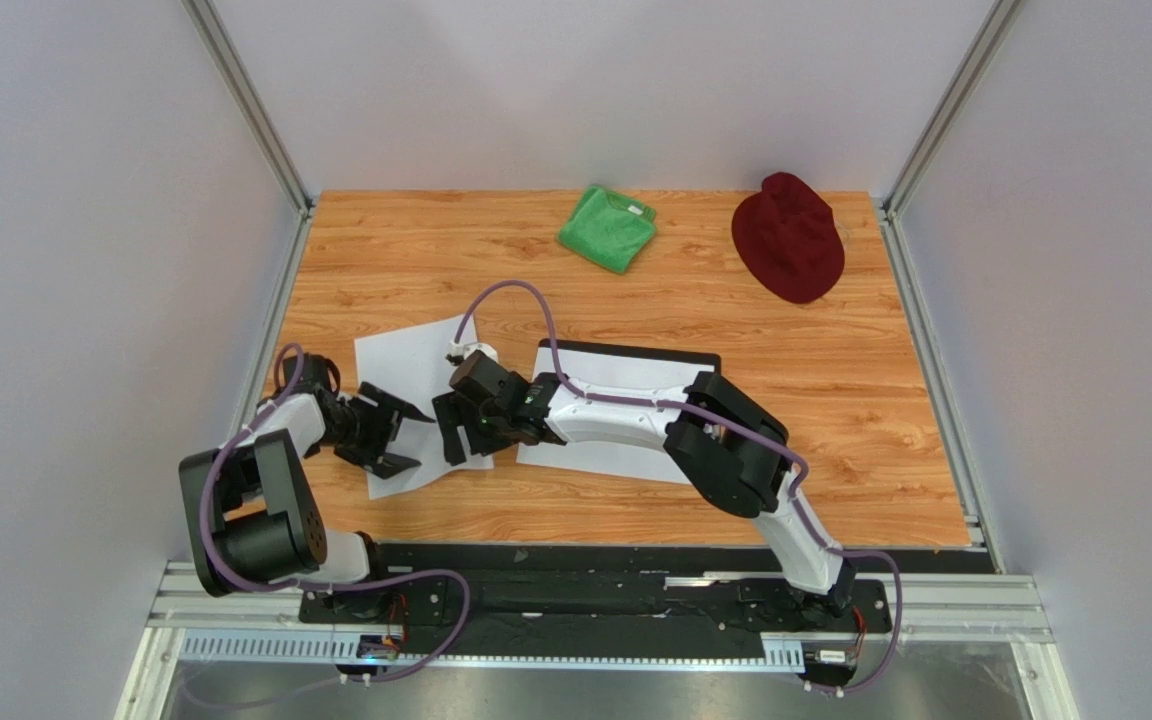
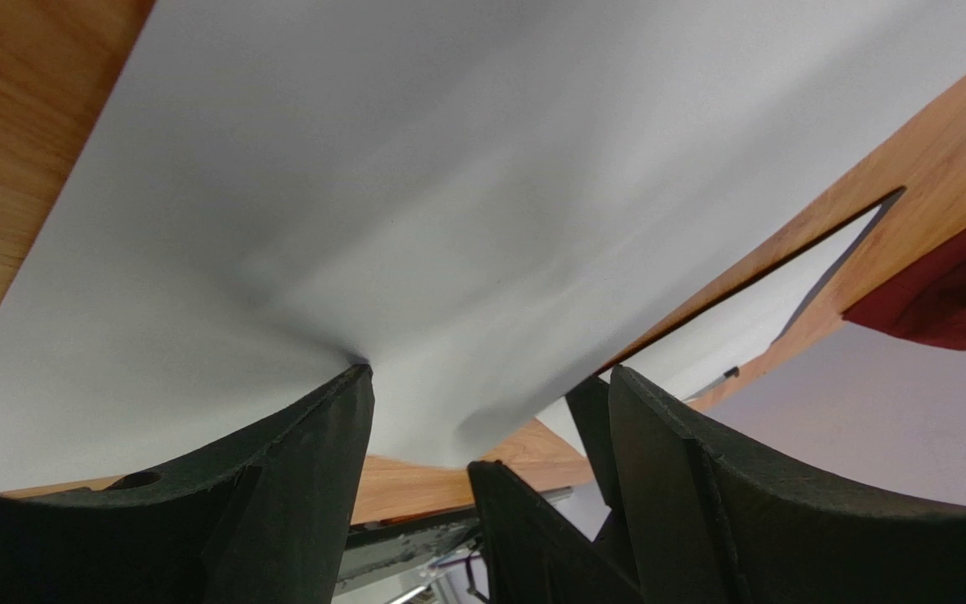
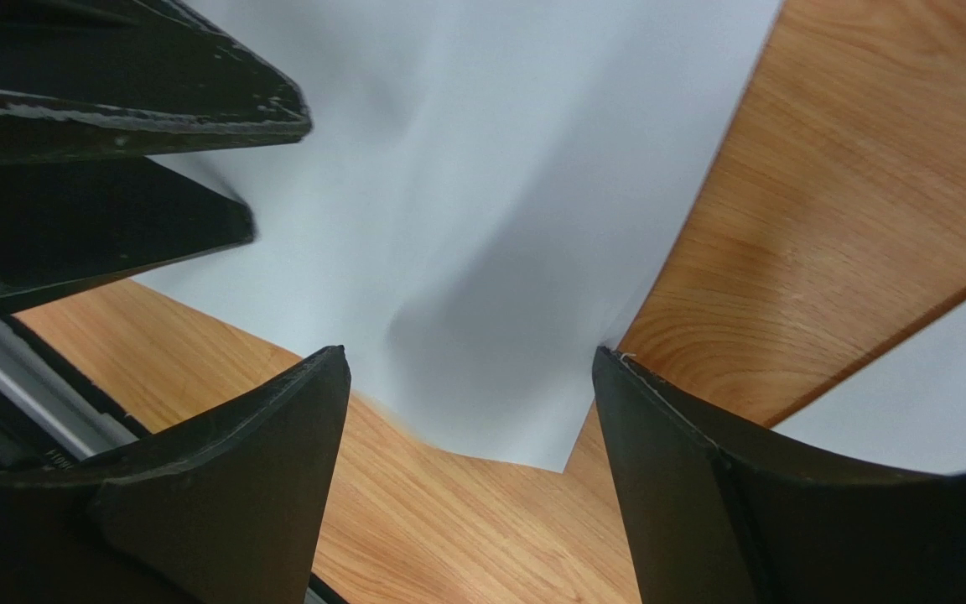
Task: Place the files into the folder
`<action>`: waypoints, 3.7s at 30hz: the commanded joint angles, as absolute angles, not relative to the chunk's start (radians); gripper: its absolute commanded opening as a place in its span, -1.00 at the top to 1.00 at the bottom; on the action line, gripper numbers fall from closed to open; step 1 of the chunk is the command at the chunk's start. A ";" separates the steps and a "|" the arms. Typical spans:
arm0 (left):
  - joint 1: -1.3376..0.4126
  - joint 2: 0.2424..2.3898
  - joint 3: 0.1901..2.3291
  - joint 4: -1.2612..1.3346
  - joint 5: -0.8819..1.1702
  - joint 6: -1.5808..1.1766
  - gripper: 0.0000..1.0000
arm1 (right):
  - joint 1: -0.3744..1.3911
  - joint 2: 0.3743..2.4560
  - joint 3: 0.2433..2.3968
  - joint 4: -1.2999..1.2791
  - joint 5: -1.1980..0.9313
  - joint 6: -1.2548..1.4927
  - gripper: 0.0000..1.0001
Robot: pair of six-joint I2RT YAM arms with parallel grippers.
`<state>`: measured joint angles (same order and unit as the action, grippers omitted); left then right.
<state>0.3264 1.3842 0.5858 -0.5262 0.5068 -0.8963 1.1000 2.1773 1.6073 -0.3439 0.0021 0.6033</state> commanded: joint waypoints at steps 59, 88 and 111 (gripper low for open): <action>0.357 1.430 0.660 -0.489 0.469 -0.949 -0.91 | 1.011 2.252 1.790 -0.529 0.051 0.273 -0.74; 0.359 1.397 0.558 -0.437 0.574 -0.976 -0.89 | 0.876 2.233 1.447 0.351 -0.807 0.945 -0.82; 0.359 1.384 0.541 -0.445 0.601 -0.934 -0.86 | 0.848 2.174 1.290 0.566 -0.756 1.014 -0.75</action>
<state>0.3542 1.3987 0.5575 -0.4328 0.6178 -0.9668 0.8558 2.2253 1.2552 0.4938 -0.7689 1.0607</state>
